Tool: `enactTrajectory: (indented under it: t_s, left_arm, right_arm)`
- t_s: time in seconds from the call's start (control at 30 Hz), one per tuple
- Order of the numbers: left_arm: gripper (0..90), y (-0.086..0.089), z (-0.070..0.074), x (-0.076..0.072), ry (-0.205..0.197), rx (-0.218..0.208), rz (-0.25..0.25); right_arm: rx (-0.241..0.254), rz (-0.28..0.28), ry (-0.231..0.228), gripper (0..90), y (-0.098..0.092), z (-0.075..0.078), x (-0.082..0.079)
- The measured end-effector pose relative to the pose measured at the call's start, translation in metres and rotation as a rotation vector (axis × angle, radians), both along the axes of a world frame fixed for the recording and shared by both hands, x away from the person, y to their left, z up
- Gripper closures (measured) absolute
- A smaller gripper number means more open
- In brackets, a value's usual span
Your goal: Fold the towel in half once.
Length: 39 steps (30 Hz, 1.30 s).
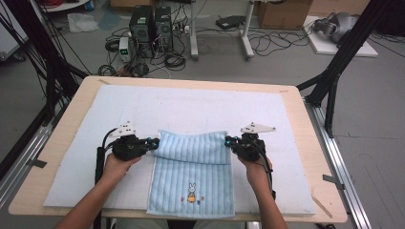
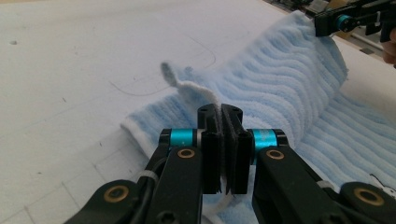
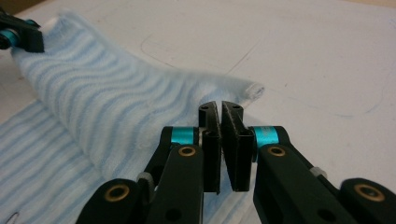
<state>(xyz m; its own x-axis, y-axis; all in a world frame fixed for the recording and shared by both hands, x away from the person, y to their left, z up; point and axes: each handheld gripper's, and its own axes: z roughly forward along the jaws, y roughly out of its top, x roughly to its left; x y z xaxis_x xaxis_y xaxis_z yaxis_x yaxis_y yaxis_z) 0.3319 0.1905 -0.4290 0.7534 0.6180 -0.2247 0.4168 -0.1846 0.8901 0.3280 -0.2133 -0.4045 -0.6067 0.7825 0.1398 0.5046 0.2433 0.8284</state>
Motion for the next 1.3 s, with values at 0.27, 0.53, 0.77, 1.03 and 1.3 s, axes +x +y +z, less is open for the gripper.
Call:
enactTrajectory:
  t_s: [0.27, 0.53, 0.77, 1.03, 1.3]
  left_arm:
    - [85.9, 0.000, -0.005, -0.016, 0.029, 0.018, -0.045]
    - [85.5, -0.001, -0.018, -0.030, 0.081, 0.058, -0.080]
    - [78.8, 0.003, -0.021, -0.036, 0.094, 0.079, -0.071]
    - [50.9, 0.010, -0.012, -0.025, 0.077, 0.006, 0.027]
    - [51.7, 0.020, -0.011, -0.020, 0.058, -0.002, 0.072]
  right_arm:
    - [0.011, 0.052, 0.006, 86.1, -0.005, -0.001, -0.023]
    - [0.003, 0.080, 0.078, 86.1, -0.011, -0.016, -0.044]
    - [-0.091, 0.082, 0.070, 86.7, -0.010, -0.020, -0.056]
    - [-0.081, -0.048, 0.002, 72.4, -0.019, -0.019, -0.039]
    - [-0.075, -0.037, 0.103, 78.9, -0.005, -0.036, -0.006]
